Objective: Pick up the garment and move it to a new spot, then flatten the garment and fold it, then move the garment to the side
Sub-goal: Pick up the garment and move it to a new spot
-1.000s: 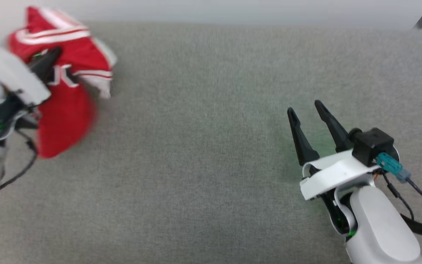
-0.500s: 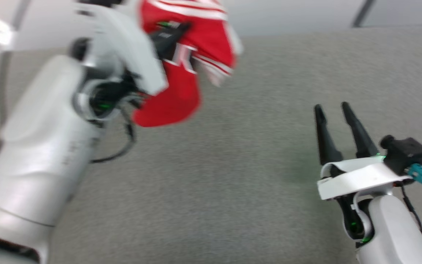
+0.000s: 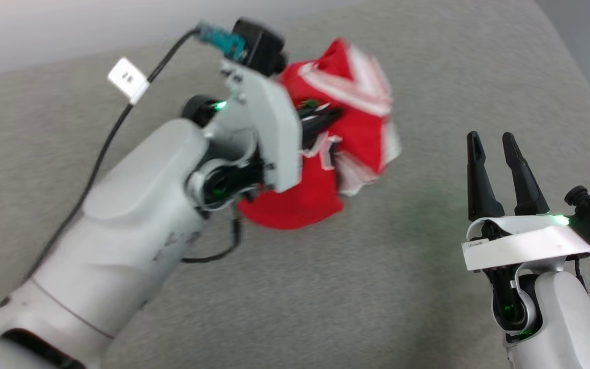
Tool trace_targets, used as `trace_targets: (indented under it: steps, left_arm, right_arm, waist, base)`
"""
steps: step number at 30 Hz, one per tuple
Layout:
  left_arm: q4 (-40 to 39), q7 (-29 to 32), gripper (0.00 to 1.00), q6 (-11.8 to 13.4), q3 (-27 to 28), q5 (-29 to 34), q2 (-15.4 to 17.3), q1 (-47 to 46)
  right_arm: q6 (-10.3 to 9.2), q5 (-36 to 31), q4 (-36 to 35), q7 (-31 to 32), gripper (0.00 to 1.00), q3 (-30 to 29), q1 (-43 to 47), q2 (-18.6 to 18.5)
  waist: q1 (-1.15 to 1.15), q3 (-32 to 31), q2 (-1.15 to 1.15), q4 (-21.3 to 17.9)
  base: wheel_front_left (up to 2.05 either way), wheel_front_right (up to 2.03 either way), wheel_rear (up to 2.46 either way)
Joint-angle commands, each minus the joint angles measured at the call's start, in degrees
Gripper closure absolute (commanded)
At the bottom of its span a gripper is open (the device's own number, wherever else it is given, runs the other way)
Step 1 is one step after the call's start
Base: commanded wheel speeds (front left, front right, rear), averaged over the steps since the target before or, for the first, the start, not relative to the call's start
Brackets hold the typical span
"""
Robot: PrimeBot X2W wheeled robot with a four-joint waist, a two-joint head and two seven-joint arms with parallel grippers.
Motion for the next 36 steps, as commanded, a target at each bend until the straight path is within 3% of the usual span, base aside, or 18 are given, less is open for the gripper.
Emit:
trace_targets:
  steps: [1, 10, 15, 25, 29, 30, 31, 32, 33, 36]
  left_arm:
    - [1.3, -0.4, 1.00, -0.1, -0.8, 1.4, 1.8, 0.0]
    - [10.8, -1.1, 1.00, -0.1, -9.0, 5.7, 6.2, -1.8]
    - [14.6, 1.3, 1.00, 0.0, -17.8, 10.4, 9.3, -2.7]
    - [19.4, 7.5, 1.00, 0.4, -25.9, 8.2, 12.6, 0.1]
    - [19.1, 5.8, 1.00, 0.4, -26.6, 7.1, 13.1, -0.1]
    - [19.0, 5.1, 0.92, 0.4, -26.6, 6.7, 12.9, -0.4]
    - [18.7, 4.2, 0.53, 0.4, -26.5, 6.4, 12.6, -0.8]
    - [18.3, 3.3, 0.05, 0.4, -26.5, 6.1, 12.2, -1.3]
    - [17.7, 2.4, 0.00, 0.4, -26.4, 6.0, 11.9, -1.8]
    - [16.1, -1.8, 0.00, 0.4, -25.8, 5.0, 11.4, -3.5]
  right_arm:
    - [0.00, 0.8, -0.4, 0.0, 0.00, 0.2, 0.0, 0.2]
    - [0.00, 3.7, -0.9, 0.0, 0.00, 0.8, 0.9, 0.2]
    - [0.00, 4.9, -1.4, 0.0, 0.00, 1.4, 0.3, 0.2]
    - [0.00, 6.4, -2.1, 0.0, 0.00, 2.6, -0.5, 0.2]
    - [0.00, 5.8, -1.9, 0.0, 0.00, 2.6, -0.5, 0.2]
    - [0.00, 5.4, -1.8, 0.0, 0.00, 2.6, -0.4, 0.2]
    - [0.00, 4.9, -1.7, 0.0, 0.00, 2.6, -0.3, 0.2]
    - [0.00, 4.6, -1.5, 0.0, 0.00, 2.6, -0.2, 0.2]
    - [0.00, 4.1, -1.4, 0.0, 0.00, 2.5, -0.1, 0.2]
    - [0.00, 2.2, -0.9, 0.0, 0.00, 1.9, -0.1, 0.2]
  waist:
    - [0.00, 3.5, 0.00, -5.4]
    - [0.00, 4.7, 0.00, -8.8]
    - [0.00, 5.9, 0.00, -10.1]
    - [0.00, 7.9, 0.00, -12.1]
    - [0.00, 7.7, 0.00, -11.6]
    - [0.00, 7.5, 0.00, -11.2]
    - [0.00, 7.1, 0.00, -10.6]
    - [0.00, 6.7, 0.00, -9.9]
    - [0.00, 6.3, 0.00, -9.2]
    - [0.00, 4.6, 0.00, -6.4]
  base:
    - [0.00, 0.00, 0.00]
    - [0.00, 0.00, 0.00]
    - [0.00, 0.00, 0.00]
    - [0.00, 0.00, 0.00]
    - [0.00, 0.00, 0.00]
    - [0.00, 0.00, 0.00]
    - [0.00, 0.00, 0.00]
    - [0.00, 0.00, 0.00]
    - [0.00, 0.00, 0.00]
    - [0.00, 0.00, 0.00]
